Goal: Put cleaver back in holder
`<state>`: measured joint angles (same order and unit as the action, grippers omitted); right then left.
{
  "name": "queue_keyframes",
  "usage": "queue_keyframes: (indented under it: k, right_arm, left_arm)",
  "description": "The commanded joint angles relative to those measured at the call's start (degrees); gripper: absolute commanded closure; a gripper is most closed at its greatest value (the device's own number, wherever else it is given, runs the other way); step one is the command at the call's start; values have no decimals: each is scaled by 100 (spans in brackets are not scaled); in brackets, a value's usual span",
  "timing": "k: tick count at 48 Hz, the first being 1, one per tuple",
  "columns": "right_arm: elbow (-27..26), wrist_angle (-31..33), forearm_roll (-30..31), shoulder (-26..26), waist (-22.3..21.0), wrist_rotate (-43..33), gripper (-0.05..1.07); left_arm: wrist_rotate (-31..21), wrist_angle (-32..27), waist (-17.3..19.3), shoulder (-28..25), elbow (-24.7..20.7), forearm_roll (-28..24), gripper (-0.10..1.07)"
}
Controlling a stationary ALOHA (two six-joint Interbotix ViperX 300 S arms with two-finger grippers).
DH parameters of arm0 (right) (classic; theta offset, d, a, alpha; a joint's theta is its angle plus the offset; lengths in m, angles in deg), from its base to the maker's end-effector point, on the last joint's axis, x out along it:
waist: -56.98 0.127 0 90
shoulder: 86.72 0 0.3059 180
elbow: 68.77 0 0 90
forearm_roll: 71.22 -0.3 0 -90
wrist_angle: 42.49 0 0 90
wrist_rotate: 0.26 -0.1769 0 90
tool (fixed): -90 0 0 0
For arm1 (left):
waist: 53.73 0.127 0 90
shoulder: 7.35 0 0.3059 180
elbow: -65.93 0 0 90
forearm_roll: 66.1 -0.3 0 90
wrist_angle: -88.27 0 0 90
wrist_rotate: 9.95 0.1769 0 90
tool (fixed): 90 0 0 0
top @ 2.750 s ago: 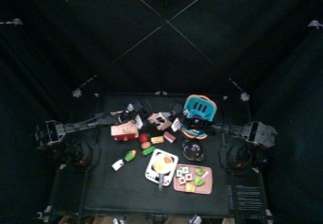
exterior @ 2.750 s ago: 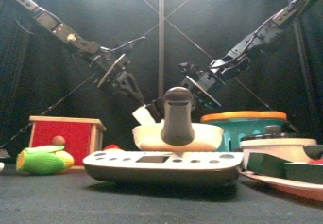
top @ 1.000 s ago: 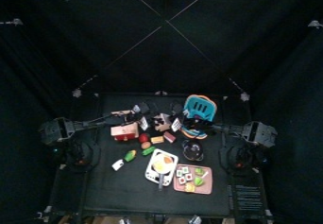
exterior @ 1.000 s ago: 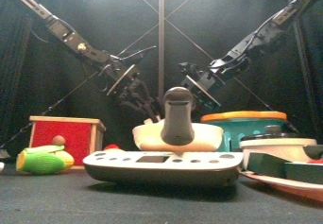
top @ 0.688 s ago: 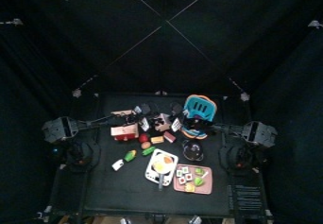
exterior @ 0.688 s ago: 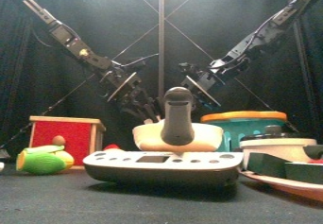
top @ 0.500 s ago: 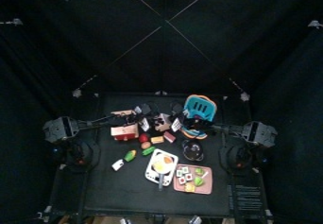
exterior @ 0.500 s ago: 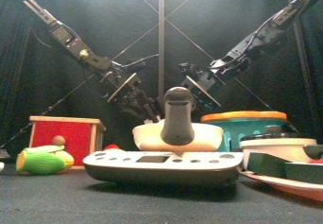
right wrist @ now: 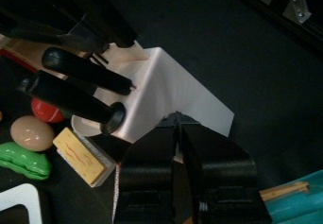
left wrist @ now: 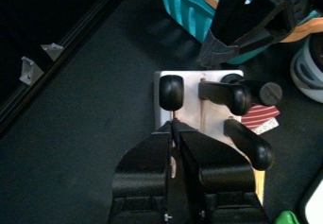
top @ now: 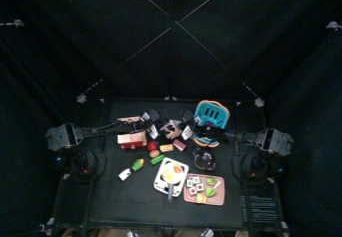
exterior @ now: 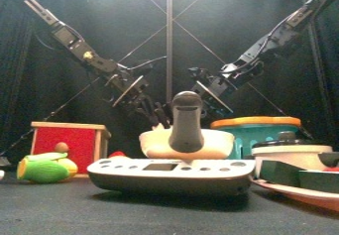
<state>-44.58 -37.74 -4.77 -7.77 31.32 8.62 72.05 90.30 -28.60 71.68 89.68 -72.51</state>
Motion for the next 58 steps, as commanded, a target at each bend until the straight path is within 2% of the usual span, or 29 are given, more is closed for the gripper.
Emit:
queue_keyframes:
  k: [1, 29, 33, 46, 58]
  right_arm:
    - [-70, -26, 9, 114, -18, 9, 66]
    - [-79, -26, 9, 114, -18, 9, 66]
    - [-79, -26, 9, 123, -18, 9, 66]
    - [-70, -26, 9, 123, -18, 9, 66]
    - [-44, -26, 9, 211, -9, 0, 66]
  left_arm:
    - [0, 53, 18, 53, -123, 9, 50]
    - [0, 53, -9, 88, -97, 9, 47]
    - [-9, 53, -35, 132, -88, 9, 43]
    - [-9, 53, -44, 264, -79, 149, 18]
    - [-9, 62, -9, 800, 158, 141, 16]
